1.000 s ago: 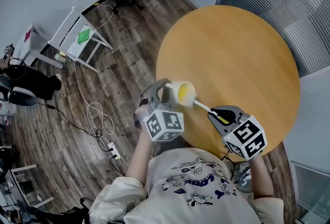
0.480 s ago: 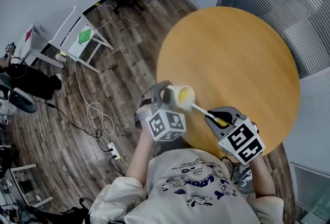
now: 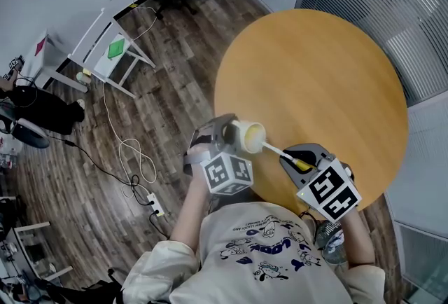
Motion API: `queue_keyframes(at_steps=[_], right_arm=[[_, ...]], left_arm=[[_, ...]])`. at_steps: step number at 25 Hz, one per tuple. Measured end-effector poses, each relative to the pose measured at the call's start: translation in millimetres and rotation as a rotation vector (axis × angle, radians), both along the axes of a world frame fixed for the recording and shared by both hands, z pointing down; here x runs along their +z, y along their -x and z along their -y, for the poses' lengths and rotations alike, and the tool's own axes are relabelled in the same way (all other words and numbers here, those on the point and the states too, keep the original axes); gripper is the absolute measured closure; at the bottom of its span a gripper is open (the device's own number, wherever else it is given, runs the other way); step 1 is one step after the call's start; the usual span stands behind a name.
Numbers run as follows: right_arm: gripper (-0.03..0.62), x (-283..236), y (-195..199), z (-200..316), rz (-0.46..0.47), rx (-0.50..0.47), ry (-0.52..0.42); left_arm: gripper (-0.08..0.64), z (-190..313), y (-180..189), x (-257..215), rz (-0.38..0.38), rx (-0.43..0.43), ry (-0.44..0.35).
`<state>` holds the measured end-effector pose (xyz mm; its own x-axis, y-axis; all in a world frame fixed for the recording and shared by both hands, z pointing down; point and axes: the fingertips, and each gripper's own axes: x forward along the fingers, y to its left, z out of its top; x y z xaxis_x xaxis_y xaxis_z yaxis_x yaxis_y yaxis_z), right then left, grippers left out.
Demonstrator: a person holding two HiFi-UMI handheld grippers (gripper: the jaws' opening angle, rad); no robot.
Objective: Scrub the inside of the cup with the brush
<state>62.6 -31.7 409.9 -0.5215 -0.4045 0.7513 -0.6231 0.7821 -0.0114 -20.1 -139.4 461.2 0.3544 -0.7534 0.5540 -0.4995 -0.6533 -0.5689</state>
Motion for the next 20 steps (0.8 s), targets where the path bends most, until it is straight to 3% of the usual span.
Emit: queue_keyframes(at_steps=[9,20], right_arm=[[0.545,7,-3,-2,0.027,0.006,0.043],[0.545,11,-21,-2,0.141,0.085,0.123]], left_arm=[[0.525,-15,-2,5,0.050,0.124,-0.017],[0.525,-25,-8,1,0.001,0.188,-0.030]])
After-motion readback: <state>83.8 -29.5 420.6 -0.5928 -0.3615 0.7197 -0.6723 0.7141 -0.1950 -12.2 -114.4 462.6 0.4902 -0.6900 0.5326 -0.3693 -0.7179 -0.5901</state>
